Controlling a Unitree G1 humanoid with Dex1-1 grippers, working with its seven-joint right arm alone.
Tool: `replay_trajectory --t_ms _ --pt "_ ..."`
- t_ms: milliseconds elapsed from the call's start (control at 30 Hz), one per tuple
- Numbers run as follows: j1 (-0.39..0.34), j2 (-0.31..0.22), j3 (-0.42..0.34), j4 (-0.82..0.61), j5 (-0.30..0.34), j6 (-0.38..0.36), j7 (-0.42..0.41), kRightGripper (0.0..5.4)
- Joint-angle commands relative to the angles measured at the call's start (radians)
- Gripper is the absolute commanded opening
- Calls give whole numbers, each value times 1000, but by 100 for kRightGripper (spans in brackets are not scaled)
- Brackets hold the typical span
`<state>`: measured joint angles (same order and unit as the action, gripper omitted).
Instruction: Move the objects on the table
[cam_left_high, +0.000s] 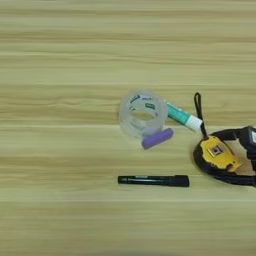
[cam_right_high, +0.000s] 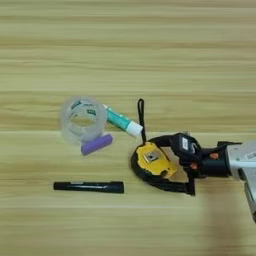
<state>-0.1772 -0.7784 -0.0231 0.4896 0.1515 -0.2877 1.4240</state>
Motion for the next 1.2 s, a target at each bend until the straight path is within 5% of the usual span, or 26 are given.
replay_trajectory --t_ms 33,633,833,1200 --pt "-83 -71 -46 -10 7 -26 -42 470" --pt "-256 -91 -46 276 -121 -125 -170 470" --pt "-322 -79 -37 362 -178 -118 -263 470" --pt "-359 -42 -38 382 -190 -98 -346 470"
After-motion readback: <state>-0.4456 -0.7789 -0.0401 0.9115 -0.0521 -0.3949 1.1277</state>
